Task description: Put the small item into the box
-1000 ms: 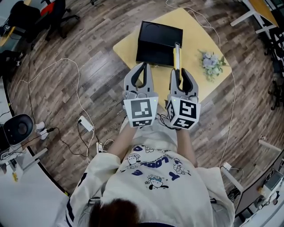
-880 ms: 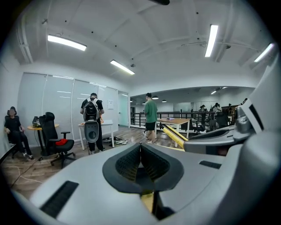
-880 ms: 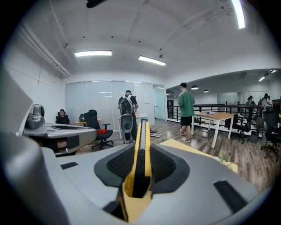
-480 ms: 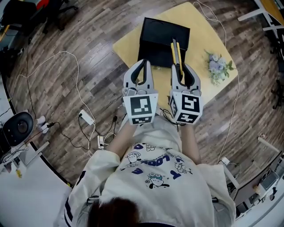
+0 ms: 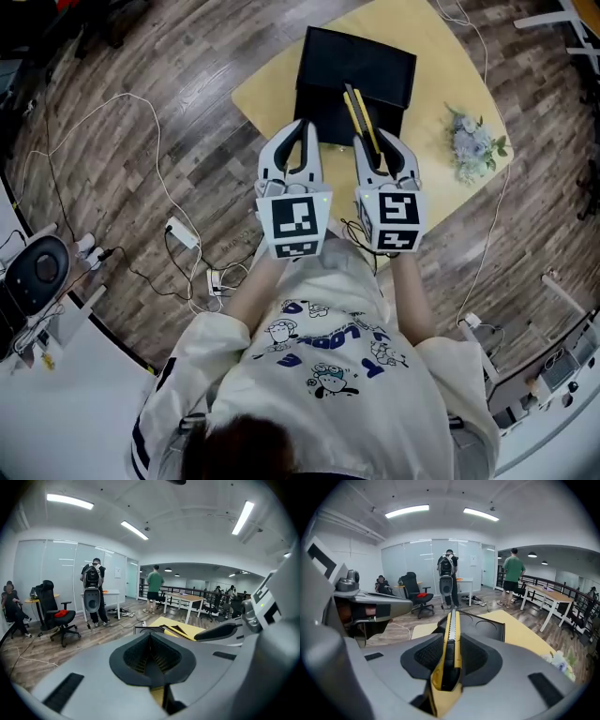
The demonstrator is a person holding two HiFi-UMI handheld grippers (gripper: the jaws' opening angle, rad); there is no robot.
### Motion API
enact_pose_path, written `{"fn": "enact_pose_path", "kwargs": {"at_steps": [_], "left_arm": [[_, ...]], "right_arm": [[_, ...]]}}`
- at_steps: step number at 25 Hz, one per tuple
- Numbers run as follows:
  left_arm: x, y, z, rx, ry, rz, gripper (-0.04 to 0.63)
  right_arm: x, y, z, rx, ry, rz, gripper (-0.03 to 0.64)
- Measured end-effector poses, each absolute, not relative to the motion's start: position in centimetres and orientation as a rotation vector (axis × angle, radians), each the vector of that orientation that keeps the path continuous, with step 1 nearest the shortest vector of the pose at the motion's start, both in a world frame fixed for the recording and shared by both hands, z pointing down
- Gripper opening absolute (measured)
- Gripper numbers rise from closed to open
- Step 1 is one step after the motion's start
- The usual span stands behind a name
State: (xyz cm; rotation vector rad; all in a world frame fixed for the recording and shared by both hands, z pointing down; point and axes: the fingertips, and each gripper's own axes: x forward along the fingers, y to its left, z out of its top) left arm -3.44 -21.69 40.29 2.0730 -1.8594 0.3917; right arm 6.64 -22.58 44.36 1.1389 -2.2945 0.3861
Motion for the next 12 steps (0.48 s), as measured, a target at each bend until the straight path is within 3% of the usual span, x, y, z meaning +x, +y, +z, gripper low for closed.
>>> {"fn": "enact_pose_path", "kwargs": {"at_steps": [12], "left_arm": [[-4.6,-23.2,44.0,1.984,-1.813,0.413,0.015]], "right_arm": [[4.2,-23.2,49.1,0.836,-2.235,0.396,0.12]]}}
